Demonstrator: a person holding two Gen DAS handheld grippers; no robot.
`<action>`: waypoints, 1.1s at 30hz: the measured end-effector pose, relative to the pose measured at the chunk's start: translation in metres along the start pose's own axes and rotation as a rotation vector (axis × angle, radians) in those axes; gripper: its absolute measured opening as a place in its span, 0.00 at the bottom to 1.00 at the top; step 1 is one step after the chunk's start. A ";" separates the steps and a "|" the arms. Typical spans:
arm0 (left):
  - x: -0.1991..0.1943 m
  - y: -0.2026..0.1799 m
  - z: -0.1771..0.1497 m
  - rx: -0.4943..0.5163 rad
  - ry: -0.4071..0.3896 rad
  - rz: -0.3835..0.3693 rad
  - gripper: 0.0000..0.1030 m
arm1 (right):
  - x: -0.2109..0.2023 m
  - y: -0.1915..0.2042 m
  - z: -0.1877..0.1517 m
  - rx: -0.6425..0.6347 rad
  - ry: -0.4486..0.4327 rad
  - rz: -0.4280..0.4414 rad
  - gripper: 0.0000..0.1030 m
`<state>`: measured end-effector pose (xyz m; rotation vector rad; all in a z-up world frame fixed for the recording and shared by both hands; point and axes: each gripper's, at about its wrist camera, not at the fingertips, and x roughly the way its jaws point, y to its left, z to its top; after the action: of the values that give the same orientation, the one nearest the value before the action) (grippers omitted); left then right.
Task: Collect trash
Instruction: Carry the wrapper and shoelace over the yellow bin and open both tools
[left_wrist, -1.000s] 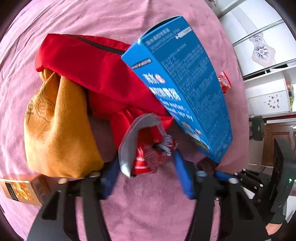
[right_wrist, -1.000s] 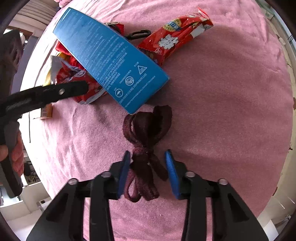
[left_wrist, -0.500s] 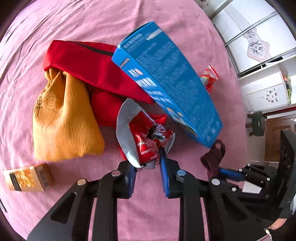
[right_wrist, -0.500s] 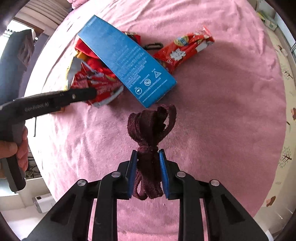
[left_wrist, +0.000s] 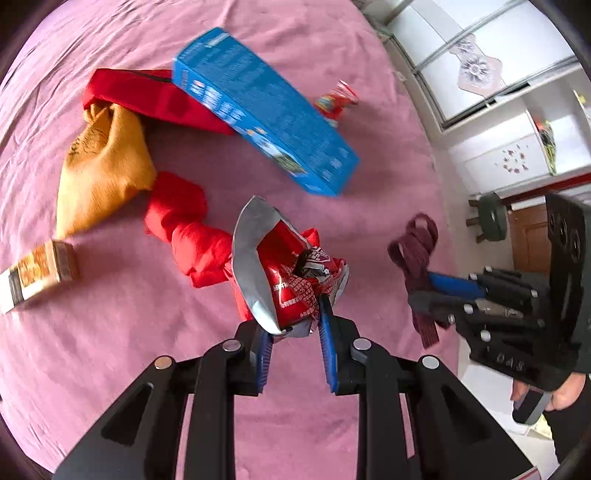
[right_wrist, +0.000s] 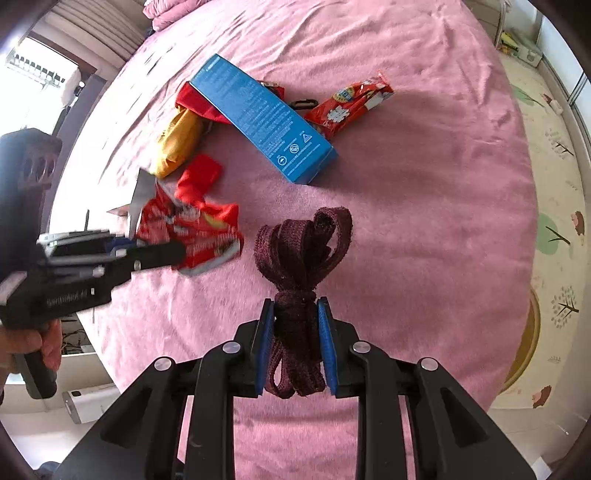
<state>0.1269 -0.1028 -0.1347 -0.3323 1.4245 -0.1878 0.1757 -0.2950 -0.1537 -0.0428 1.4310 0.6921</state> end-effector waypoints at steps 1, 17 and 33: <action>-0.001 -0.004 -0.002 0.010 0.002 0.002 0.23 | -0.004 -0.001 -0.004 0.003 -0.009 0.000 0.22; -0.001 -0.113 -0.024 0.187 0.033 -0.062 0.23 | -0.080 -0.050 -0.055 0.053 -0.108 -0.037 0.22; 0.036 -0.264 0.002 0.460 0.095 -0.104 0.23 | -0.142 -0.153 -0.115 0.205 -0.180 -0.110 0.22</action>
<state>0.1525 -0.3626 -0.0793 -0.0181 1.4119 -0.6114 0.1471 -0.5256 -0.1015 0.0983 1.3095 0.4453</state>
